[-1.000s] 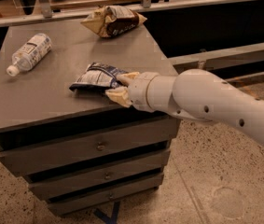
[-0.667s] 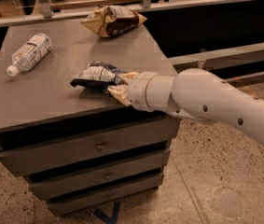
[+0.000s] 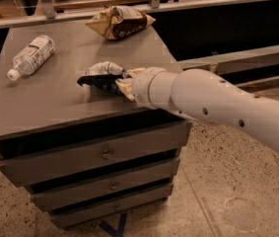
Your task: Move blue chip bag near brown chip bag
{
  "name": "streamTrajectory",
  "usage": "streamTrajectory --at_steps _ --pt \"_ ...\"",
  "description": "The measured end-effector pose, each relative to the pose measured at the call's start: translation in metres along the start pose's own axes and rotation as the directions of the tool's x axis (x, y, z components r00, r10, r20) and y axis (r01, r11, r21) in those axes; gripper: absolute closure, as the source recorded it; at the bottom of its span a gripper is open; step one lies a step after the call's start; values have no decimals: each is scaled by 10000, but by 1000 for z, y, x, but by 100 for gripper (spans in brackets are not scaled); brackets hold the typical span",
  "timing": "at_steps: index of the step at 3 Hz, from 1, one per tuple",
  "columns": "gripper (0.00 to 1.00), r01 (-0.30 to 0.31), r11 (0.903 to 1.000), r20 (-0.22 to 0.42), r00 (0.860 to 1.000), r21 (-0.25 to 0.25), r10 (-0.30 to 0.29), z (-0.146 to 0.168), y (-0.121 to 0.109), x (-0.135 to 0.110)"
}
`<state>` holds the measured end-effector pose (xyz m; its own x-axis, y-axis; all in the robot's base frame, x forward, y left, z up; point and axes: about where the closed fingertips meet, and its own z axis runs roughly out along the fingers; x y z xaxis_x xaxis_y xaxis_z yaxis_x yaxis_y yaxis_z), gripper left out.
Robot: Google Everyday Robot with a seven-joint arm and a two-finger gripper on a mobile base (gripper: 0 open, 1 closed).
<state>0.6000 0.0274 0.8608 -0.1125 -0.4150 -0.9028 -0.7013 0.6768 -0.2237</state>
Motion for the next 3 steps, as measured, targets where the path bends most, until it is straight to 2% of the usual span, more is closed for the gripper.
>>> streamTrajectory --at_steps 1,3 --pt "100 -82 9967 89 9999 807 75 11 -23 -6" --pt "100 -83 9759 140 9999 2180 54 38 -73 -6"
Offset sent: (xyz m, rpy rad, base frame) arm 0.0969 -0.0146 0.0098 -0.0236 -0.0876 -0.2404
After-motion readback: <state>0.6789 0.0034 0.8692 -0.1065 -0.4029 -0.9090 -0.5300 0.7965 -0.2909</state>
